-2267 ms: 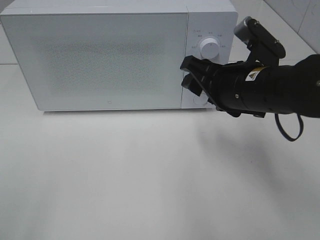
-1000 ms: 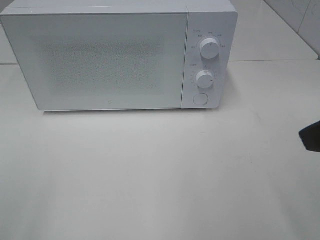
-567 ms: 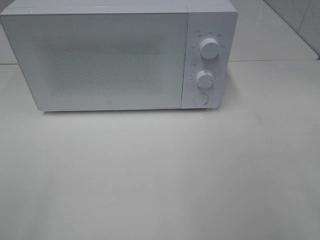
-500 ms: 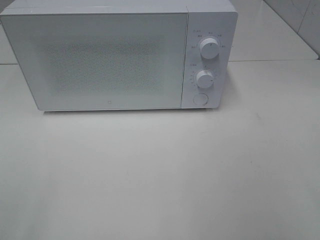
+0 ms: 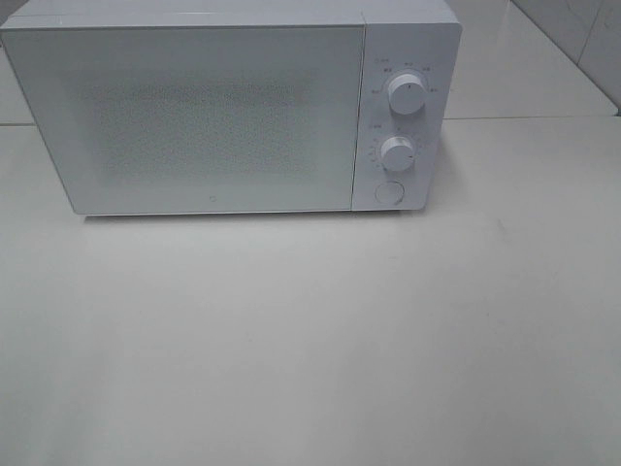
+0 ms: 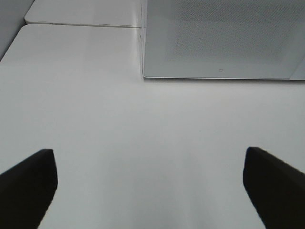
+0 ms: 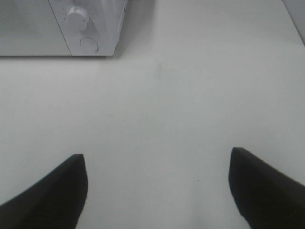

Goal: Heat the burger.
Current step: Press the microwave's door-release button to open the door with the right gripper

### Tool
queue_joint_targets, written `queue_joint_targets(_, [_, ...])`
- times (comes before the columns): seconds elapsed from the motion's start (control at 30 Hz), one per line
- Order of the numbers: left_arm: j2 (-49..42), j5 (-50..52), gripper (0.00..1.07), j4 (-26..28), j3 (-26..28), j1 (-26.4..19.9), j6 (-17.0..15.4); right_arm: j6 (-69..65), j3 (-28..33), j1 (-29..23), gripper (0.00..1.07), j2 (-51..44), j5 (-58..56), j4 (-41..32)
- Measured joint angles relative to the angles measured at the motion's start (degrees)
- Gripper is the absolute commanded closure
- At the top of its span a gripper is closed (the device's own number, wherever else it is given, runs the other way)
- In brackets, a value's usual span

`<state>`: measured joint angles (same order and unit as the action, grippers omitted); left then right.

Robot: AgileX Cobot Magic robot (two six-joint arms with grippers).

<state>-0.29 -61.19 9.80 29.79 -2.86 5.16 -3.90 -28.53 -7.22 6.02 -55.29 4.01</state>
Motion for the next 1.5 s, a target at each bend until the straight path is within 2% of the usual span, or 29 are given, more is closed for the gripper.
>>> queue_joint_targets(0.17, [0.0, 0.0, 0.09, 0.0, 0.0, 0.0, 0.0, 0.0, 0.0, 2.2, 0.31, -6.2, 0.0, -0.5])
queue_joint_targets(0.9, [0.0, 0.0, 0.09, 0.0, 0.0, 0.0, 0.0, 0.1, -0.1, 2.5, 0.31, -6.3, 0.4, -0.6])
queue_joint_targets(1.03, [0.0, 0.0, 0.09, 0.0, 0.0, 0.0, 0.0, 0.1, -0.8, 2.5, 0.31, -4.8, 3.1, -0.6])
queue_joint_targets(1.1, [0.0, 0.0, 0.09, 0.0, 0.0, 0.0, 0.0, 0.4, -1.0, 2.5, 0.31, -0.9, 8.5, -0.6])
queue_joint_targets(1.5, [0.0, 0.0, 0.09, 0.0, 0.0, 0.0, 0.0, 0.5, -1.0, 2.5, 0.31, 11.7, 21.9, -0.6])
